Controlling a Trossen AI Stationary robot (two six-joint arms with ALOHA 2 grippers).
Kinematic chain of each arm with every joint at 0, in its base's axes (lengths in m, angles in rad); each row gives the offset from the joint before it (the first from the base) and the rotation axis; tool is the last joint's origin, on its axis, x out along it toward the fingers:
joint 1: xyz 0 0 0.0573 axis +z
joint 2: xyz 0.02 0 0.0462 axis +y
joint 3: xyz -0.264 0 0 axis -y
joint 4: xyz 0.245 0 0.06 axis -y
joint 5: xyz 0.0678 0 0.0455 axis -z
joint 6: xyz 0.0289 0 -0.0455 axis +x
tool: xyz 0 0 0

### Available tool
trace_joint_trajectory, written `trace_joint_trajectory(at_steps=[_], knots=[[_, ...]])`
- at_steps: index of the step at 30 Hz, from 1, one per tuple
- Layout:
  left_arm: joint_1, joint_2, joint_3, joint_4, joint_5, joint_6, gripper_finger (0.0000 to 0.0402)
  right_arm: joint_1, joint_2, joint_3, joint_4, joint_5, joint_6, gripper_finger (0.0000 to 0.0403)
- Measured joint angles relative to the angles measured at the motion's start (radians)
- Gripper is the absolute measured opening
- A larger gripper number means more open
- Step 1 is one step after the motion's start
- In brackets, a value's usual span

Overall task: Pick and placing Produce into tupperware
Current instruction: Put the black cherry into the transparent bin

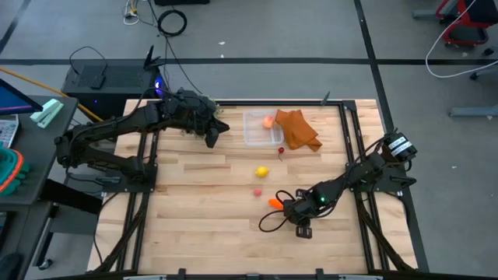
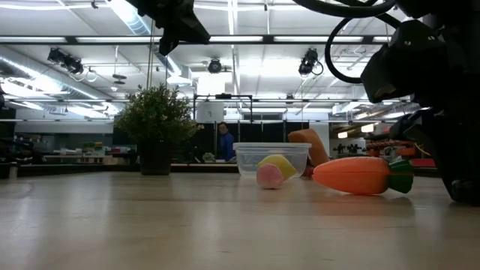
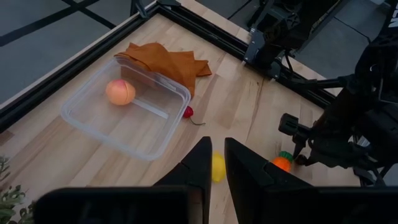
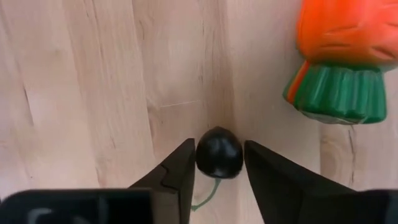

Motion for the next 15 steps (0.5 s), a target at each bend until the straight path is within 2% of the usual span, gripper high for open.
trace_joint_trajectory(at_steps=[7,15], knots=[[0.0,0.0,0.0,0.0,0.0,0.0,0.0051,0.0,0.004,0.013,0.006,0.001,-0.004,0.0052],[0.0,0.0,0.0,-0.003,0.0,0.004,0.0049,0.0,-0.028,0.038,-0.108,-0.008,-0.029,0.0077]])
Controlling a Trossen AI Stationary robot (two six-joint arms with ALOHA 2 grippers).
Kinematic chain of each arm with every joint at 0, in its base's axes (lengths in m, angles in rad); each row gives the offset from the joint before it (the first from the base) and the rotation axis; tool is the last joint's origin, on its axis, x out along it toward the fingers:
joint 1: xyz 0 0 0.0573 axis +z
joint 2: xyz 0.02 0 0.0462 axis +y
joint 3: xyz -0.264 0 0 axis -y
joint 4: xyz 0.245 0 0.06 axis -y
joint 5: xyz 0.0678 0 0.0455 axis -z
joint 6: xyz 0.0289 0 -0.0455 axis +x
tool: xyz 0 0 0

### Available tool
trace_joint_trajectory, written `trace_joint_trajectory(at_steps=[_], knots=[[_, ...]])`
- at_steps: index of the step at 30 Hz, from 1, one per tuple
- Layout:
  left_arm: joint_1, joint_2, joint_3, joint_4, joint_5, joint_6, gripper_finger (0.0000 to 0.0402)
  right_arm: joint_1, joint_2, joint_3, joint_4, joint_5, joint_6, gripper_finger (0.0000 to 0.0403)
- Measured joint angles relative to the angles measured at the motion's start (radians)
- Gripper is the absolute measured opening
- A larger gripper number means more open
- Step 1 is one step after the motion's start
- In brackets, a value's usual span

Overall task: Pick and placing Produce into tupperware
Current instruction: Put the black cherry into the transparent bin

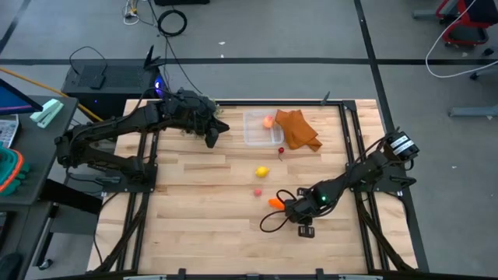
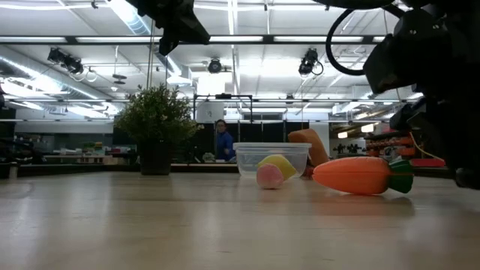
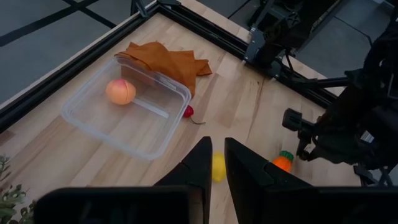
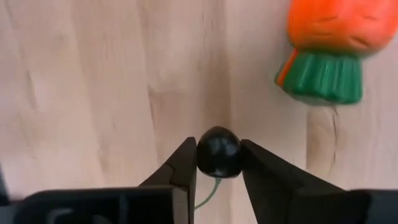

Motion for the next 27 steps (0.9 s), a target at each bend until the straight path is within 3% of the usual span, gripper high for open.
trace_joint_trajectory(at_steps=[13,27], knots=[[0.0,0.0,0.0,-0.017,0.0,0.005,0.005,-0.104,-0.196,0.003,-0.062,-0.008,-0.017,0.0069],[0.0,0.0,0.0,-0.017,0.0,0.005,0.005,-0.442,-0.291,0.011,0.032,0.048,-0.113,0.0074]])
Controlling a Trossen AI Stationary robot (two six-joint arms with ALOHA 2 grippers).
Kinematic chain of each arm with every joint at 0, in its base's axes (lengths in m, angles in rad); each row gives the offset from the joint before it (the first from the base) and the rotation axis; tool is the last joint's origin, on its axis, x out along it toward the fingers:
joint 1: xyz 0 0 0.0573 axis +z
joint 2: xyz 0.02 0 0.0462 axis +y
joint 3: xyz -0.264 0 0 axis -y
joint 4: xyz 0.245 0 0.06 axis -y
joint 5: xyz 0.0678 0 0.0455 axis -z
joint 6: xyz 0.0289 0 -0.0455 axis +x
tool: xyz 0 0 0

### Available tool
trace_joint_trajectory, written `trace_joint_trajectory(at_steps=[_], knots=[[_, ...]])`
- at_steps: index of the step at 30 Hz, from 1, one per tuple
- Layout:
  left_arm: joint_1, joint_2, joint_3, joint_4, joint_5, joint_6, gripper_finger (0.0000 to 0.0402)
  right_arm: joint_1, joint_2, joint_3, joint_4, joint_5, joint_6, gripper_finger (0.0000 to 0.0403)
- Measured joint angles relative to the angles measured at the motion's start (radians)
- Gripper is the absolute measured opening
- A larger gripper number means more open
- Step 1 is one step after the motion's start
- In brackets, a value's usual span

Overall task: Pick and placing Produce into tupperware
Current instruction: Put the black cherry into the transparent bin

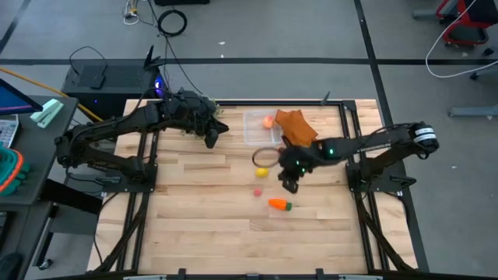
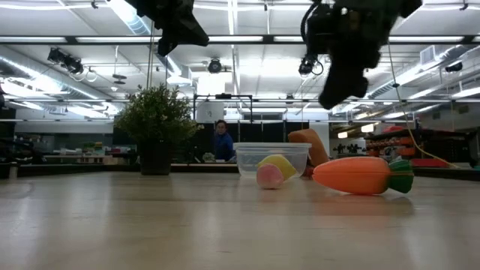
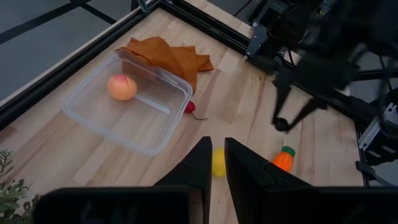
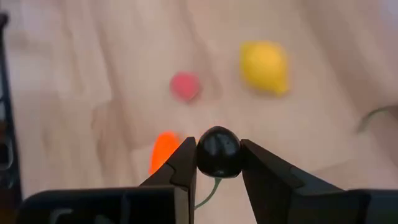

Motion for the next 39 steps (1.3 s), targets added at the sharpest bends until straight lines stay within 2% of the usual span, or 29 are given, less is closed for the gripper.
trace_joint_trajectory(at_steps=[6,13,21,29,39], knots=[[0.0,0.0,0.0,-0.002,0.0,-0.001,0.005,-0.146,0.056,0.095,-0.004,0.0,-0.096,0.0075],[0.0,0.0,0.0,-0.001,0.0,-0.001,0.0052,-0.288,0.192,0.308,-0.068,0.0,-0.225,0.0075],[0.0,0.0,0.0,-0.005,0.0,-0.006,0.005,-0.423,0.358,0.481,-0.199,-0.002,-0.251,0.0075],[0.0,0.0,0.0,-0.019,0.0,-0.005,0.005,-0.491,0.481,0.57,-0.277,-0.031,-0.196,0.0075],[0.0,0.0,0.0,-0.019,0.0,-0.004,0.0048,-0.493,0.578,0.579,-0.333,-0.026,-0.194,0.0075]])
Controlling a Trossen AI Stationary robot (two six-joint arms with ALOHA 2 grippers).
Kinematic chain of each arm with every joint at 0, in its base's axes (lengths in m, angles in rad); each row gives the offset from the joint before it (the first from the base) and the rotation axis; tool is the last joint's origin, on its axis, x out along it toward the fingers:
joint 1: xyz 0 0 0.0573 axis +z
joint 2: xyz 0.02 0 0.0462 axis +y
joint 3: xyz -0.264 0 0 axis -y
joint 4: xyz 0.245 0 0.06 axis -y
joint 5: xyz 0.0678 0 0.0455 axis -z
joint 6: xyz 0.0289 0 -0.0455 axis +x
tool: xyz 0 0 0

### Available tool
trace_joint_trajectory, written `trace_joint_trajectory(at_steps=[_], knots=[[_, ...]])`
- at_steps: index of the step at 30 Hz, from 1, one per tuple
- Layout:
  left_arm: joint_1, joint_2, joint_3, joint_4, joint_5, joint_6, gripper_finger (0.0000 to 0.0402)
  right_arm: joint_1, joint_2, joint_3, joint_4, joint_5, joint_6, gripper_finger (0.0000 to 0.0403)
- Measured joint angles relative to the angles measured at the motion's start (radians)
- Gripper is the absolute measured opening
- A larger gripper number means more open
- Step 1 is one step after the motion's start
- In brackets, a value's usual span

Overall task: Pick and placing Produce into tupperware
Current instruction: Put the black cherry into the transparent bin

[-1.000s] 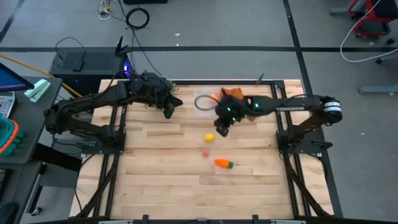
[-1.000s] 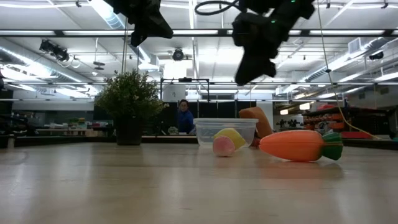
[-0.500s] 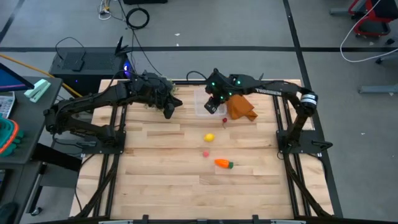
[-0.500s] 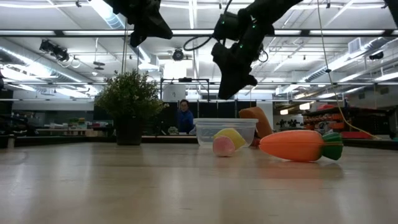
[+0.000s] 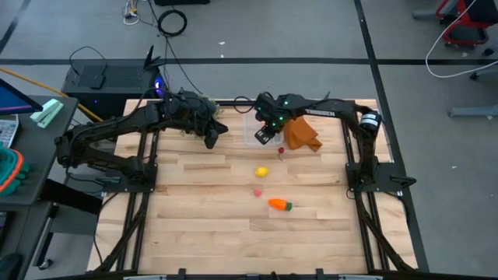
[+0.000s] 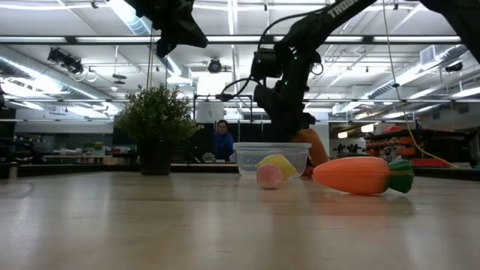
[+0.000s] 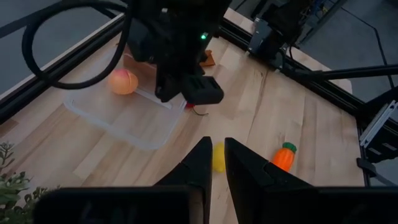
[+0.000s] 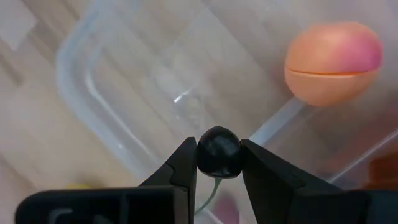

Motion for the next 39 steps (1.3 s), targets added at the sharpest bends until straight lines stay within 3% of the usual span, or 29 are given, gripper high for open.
trace_joint_trajectory(at_steps=[14,39], knots=[[0.0,0.0,0.0,0.0,0.0,0.0,0.0051,0.002,0.07,0.0,-0.001,0.051,0.001,0.0075],[0.0,0.0,0.0,0.0,-0.005,0.003,0.0051,0.003,0.074,-0.007,-0.034,0.084,-0.023,0.0075]])
